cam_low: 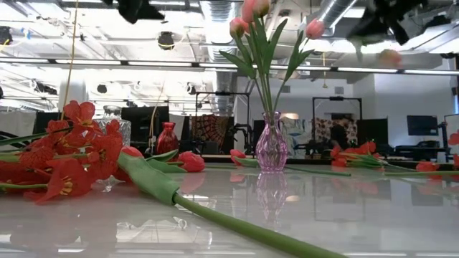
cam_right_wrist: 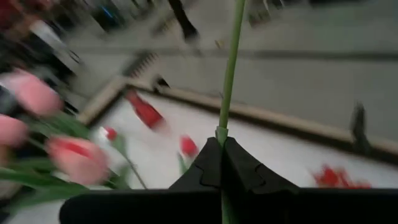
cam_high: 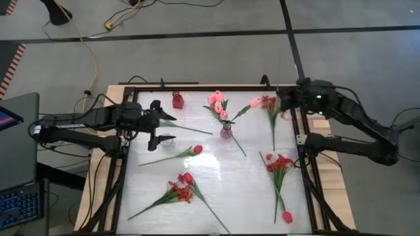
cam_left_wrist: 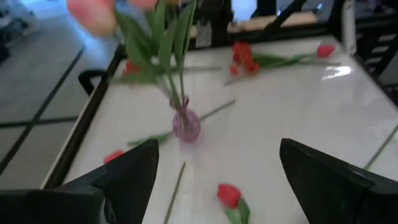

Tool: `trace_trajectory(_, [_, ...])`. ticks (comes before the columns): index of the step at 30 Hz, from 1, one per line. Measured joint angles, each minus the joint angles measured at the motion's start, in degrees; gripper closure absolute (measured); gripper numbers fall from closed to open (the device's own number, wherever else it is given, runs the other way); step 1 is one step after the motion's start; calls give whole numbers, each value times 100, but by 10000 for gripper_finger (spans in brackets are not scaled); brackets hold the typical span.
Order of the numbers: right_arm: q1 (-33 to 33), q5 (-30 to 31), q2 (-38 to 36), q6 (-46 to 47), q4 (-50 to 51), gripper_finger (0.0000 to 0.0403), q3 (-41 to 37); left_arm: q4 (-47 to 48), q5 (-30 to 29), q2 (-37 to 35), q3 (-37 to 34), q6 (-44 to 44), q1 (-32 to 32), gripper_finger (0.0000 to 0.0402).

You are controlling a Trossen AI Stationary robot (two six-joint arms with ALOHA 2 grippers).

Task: Sort flowers into vase by color
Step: Put the pink tulip into the purple vase

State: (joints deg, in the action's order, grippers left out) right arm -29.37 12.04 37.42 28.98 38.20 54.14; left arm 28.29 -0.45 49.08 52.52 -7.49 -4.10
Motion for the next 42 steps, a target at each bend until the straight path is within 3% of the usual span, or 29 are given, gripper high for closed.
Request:
trace_trajectory(5, [392, -317, -355, -671, -950, 375, 1, -200, -1, -2, 204, 114, 249, 78])
trace_trajectory(14, [1833, -1893, -374, -1588, -1783, 375, 3, -317, 4, 0, 205, 543, 862, 78])
trace_trajectory(22, [3575, -2021, 536, -1137, -1595, 375, 3, -448, -219, 351, 203, 544, 1896, 78])
trace_trajectory(27, [4444, -1783, 1665, -454, -1461, 373, -1, -557, -1148, 1245, 200, -6, 2978, 78])
trace_trajectory(35, [4776, -1751, 2993, 1124, -1385, 373, -1, -556, -3922, 2556, 521, -945, 4630, 78])
trace_trajectory(39, [4717, -1732, 3489, 1777, -1417, 372, -1, -886, -5024, 3154, 839, -1946, 5093, 78])
trace_trajectory(42, [4663, -1696, 3772, 2032, -1602, 373, -1, -1311, -5461, 3629, 988, -2855, 5097, 78])
